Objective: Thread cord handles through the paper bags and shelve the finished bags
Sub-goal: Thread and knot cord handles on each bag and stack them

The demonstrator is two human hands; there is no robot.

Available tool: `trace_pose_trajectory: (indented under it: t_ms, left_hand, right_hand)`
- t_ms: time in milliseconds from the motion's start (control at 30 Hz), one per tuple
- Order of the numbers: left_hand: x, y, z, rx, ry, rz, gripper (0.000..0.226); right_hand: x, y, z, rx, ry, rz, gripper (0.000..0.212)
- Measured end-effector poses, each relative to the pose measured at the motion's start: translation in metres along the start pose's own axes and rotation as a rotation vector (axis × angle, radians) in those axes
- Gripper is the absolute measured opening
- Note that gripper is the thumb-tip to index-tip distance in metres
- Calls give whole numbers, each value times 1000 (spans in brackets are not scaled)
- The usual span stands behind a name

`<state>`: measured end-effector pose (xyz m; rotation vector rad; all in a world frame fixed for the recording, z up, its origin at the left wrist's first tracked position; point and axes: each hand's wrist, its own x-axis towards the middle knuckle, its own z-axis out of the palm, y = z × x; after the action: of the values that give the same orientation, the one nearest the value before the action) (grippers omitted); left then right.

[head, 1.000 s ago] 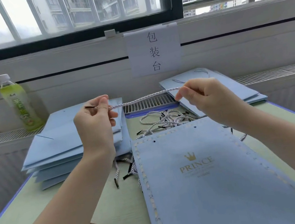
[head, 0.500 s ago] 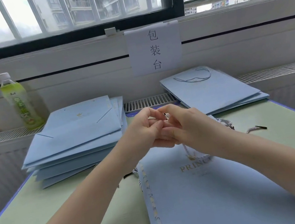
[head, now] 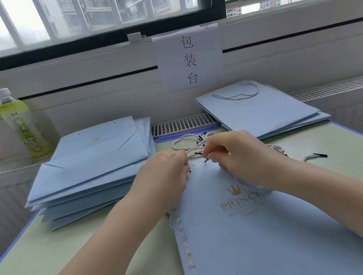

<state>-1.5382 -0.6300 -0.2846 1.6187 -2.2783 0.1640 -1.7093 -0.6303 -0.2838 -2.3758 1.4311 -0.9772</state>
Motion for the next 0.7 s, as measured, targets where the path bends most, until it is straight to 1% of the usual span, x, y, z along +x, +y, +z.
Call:
trace_pose_trajectory:
  t_ms: [67,100,200,267,367,467,567,700]
  left_hand:
    - [1,-2,3,123,-41,-2,23]
    - [1,-3,4,124,-44,-7,23]
    - [4,-3,4,-33,-35,-49,19]
    - [6,-2,4,-148,-1,-67,16]
    - [6,-1,3,-312,68,-88,23]
    - [7,-1,1,-492,160,-113,35]
    - [8,-1,-3,-607,199,-158,43]
    - [10,-1,-6,-686,191,-252,36]
  right_hand:
    - [-1,-1,1,-19,-25,-10,15]
    - [-1,-2,2,-22,-33,-18,15]
    - [-2,-5,4,5,-12,-34,14]
    - [-3,-7,6,28,23,-51,12]
    - [-4,-8,9,73,96,-91,10]
    - [-4,-8,12,102,143,-152,11]
    - [-5,-10,13,130,178,-213,10]
    - [-6,-13,15,146,215,-277,10]
